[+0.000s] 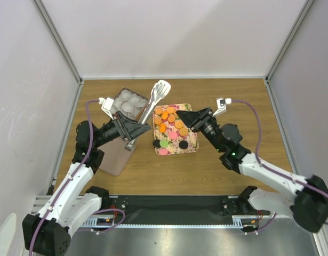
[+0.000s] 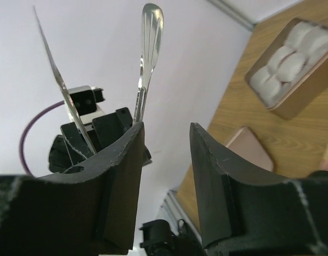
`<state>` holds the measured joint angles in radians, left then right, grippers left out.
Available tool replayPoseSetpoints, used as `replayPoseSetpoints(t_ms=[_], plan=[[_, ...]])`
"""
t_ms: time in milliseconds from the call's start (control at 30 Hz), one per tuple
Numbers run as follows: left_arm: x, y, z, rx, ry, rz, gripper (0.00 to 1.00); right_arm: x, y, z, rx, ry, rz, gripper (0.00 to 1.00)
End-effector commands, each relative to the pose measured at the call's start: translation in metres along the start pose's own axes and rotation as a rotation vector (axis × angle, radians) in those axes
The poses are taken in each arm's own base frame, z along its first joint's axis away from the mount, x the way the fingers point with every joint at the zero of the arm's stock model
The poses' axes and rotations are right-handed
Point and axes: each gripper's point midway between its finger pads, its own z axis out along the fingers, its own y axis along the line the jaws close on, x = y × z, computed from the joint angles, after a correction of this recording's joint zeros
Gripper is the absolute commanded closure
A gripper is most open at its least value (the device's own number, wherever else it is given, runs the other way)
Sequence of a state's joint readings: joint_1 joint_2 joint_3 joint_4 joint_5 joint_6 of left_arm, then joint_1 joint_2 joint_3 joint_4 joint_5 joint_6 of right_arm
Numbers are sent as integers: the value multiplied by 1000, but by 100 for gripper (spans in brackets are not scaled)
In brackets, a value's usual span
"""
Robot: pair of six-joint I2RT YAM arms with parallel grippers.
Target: Pack the cookies
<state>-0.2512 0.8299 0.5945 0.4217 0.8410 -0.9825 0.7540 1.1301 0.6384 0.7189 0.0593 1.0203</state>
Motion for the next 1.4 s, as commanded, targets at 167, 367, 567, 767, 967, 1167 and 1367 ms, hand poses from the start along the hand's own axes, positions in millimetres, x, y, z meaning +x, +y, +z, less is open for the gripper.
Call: replayPoseSetpoints(t_ms=[167, 367, 567, 767, 967, 1167, 1367], plan=[[-12, -15, -4, -15, -20, 136, 35, -34, -26, -43, 300, 35, -294, 54], [-6, -1, -9, -86, -7, 154, 36, -44, -48, -72, 451, 101, -418, 52], [2, 22, -14, -187, 8, 169, 37, -55, -84, -91, 600, 159, -492, 50], [10, 56, -20, -327, 33, 156, 39, -48, -117, -98, 668, 255, -491, 50], [11, 84, -23, -486, 81, 197, 41, -34, -133, -107, 718, 359, -491, 49], [20, 112, -26, -606, 174, 229, 44, -15, -147, -128, 753, 473, -487, 49], [32, 141, -38, -763, 284, 273, 45, -1, -149, -142, 744, 513, -467, 49]])
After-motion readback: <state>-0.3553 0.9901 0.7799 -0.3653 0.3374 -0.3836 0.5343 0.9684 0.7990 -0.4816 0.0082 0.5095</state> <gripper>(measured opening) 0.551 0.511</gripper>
